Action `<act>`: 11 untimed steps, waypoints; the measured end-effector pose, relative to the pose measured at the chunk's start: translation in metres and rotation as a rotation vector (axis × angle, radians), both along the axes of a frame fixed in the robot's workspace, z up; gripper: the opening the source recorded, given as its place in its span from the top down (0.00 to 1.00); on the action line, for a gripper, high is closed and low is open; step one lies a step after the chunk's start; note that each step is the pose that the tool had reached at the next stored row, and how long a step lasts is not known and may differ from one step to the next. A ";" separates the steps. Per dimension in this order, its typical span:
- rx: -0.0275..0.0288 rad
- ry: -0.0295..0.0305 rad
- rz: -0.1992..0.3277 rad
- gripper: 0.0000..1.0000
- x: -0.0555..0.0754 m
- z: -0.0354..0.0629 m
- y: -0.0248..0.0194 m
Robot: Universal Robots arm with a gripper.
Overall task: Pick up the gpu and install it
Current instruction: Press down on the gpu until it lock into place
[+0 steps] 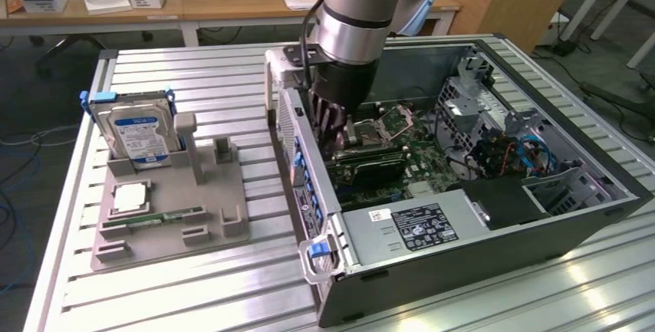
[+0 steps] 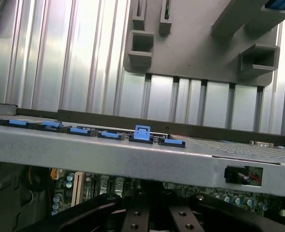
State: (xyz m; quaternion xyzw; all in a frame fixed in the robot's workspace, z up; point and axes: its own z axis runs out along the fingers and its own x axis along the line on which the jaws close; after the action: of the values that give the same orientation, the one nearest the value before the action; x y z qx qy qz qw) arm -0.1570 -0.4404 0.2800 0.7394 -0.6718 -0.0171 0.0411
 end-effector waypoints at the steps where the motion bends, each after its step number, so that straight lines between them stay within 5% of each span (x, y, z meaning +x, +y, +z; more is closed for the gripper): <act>1: -0.0004 0.0003 0.000 0.90 0.000 0.0013 0.0000; 3: -0.0013 0.0005 0.000 0.90 0.000 0.0039 0.0000; 6: -0.0129 0.0031 0.002 0.90 0.000 0.0096 0.0004; 11: -0.0168 0.0040 0.004 0.90 0.000 0.0105 0.0003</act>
State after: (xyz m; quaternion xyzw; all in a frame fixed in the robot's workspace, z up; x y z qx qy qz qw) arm -0.1572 -0.4401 0.2905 0.7403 -0.6704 -0.0129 0.0487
